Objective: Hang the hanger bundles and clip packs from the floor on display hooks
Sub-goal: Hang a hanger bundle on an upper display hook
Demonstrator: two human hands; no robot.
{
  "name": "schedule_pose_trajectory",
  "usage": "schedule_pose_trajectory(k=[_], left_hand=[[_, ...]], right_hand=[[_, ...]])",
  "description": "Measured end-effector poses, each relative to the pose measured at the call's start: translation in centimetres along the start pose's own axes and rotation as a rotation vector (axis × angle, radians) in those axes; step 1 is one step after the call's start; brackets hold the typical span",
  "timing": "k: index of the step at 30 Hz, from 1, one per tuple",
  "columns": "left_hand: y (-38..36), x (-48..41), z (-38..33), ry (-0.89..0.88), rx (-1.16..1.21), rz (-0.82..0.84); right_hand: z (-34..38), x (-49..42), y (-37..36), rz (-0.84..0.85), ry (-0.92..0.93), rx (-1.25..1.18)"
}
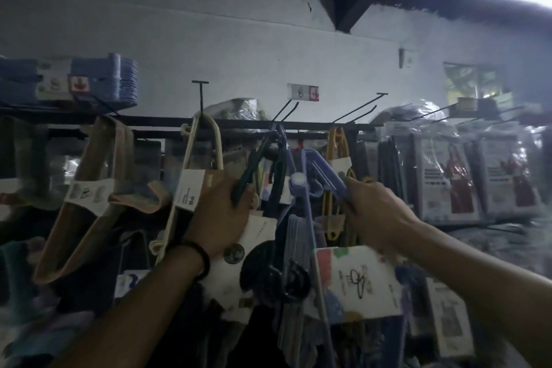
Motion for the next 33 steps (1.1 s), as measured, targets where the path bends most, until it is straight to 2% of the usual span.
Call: schedule_pose_trajectory(k=[3, 8, 18, 23, 26, 30, 33], left_hand=[[0.9, -3.6, 0.3, -0.166, -0.140, -0.047], [1.3, -8.8, -0.4, -0.356, -0.176, 0.062], [0.9, -12.3, -1.6, -0.255, -0.126, 0.271], [0.9, -14.5, -2.0, -0.160, -0.019, 0.386], [0.1, -14.9, -2.6, -0.159, -0.051, 0.501], [-1.0, -15.9, -2.2, -0.119, -0.037, 0.447], [-1.8, -16.7, -1.8, -0.093, 0.015, 0.401]], right_hand=[[-0.9, -4.2, 0.0, 0.020, -0.032, 0.041], [-2.4, -10.6, -0.4, 0.057, -0.096, 0.017], [-2.0, -21.7, -1.8, 0.012, 0.059, 0.148], [-2.5, -23.9, -1.3, -0.063, 0.072, 0.089], [-2.2, -23.8, -1.7, -0.148, 0.071, 0.048], [-2.4, -23.3, -2.3, -0.304, 0.045, 0.020], [-2.5, -23.7, -3.1, -0.290, 0.004, -0.007]])
Point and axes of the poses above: each hand's wrist, its own x-axis away from the middle knuckle, its own y-axis out of the back of the hand, z = x × y, the point moved 2 cm from there along -x, towards the middle knuckle, and after that the axes turned 1 degree about y, right-handed, at the moved point
